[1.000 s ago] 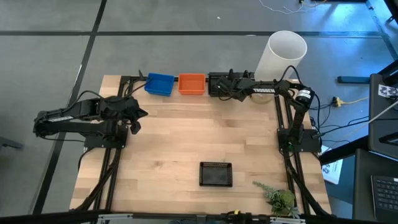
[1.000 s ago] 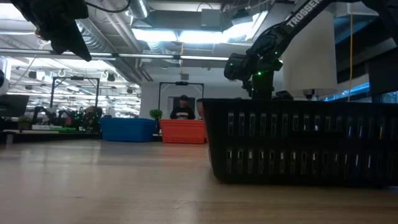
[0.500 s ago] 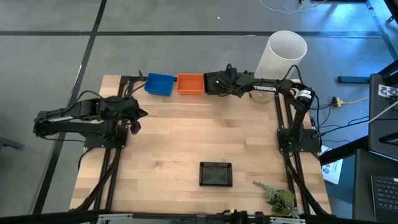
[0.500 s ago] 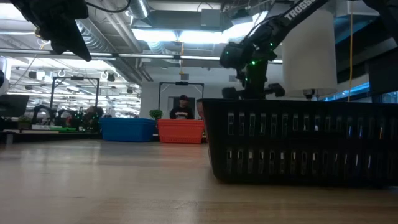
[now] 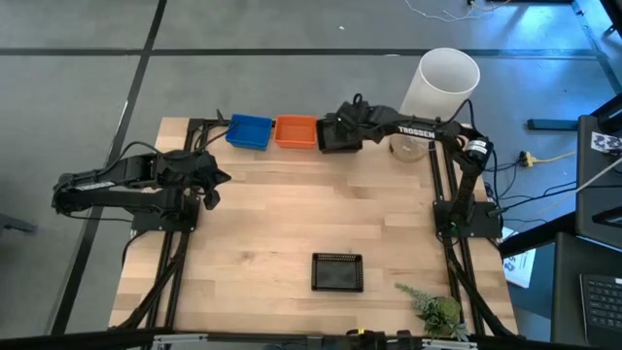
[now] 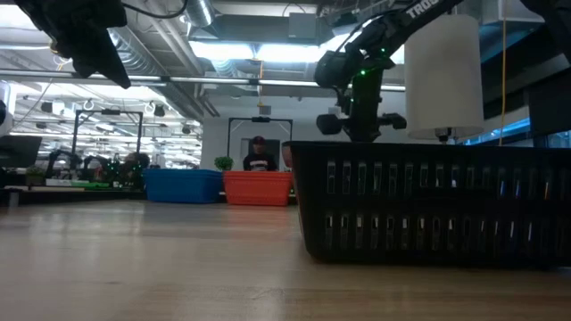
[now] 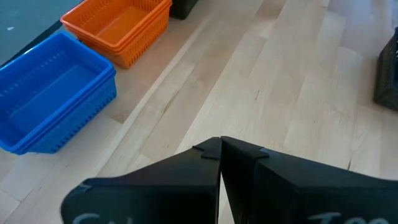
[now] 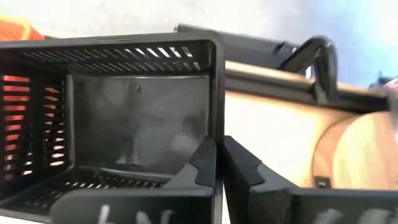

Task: Stack baskets by color
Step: Stack the middle black bin on the top black bin

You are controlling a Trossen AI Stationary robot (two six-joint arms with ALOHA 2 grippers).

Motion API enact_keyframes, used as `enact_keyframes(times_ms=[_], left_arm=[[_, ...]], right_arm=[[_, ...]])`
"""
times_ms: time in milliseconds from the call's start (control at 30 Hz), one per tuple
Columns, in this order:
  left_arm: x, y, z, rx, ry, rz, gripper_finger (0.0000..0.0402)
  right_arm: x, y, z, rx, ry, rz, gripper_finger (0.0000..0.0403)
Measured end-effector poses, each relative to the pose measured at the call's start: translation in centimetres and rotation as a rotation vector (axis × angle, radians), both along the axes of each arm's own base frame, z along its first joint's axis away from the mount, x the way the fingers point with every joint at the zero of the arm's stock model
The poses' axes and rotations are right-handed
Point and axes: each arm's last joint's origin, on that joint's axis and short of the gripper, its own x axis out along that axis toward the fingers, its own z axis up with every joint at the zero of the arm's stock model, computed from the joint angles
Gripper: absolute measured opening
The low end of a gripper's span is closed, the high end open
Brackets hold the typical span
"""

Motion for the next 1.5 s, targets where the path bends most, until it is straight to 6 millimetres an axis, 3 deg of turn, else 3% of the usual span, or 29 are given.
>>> enact_keyframes(times_ms=[267, 600, 900, 1033, 1200, 1500], left_arm=[[0.0, 0.0, 0.0, -0.001, 0.003, 0.0, 0.0], [0.0, 0.0, 0.0, -0.002, 0.003, 0.001, 0.0], [0.0, 0.0, 0.0, -0.002, 0.003, 0.001, 0.0], [0.0, 0.0, 0.0, -0.002, 0.003, 0.001, 0.0], [0.0, 0.0, 0.0, -0.002, 0.003, 0.001, 0.0], [0.0, 0.0, 0.0, -0.001, 0.003, 0.001, 0.0]], right_arm=[[-0.7, -0.3, -0.3, 0.098, 0.001, 0.005, 0.0007], [-0.7, -0.4, -0.3, 0.108, 0.015, 0.039, 0.007], [-0.8, -0.6, -0.1, 0.072, 0.042, 0.06, 0.0084], [-0.1, -0.3, 1.5, 0.107, 0.002, 0.169, 0.0085], [1.8, 1.4, 3.3, 0.076, -0.003, 0.384, 0.0078], [4.7, 2.9, 0.3, 0.034, -0.291, 0.667, 0.0066]])
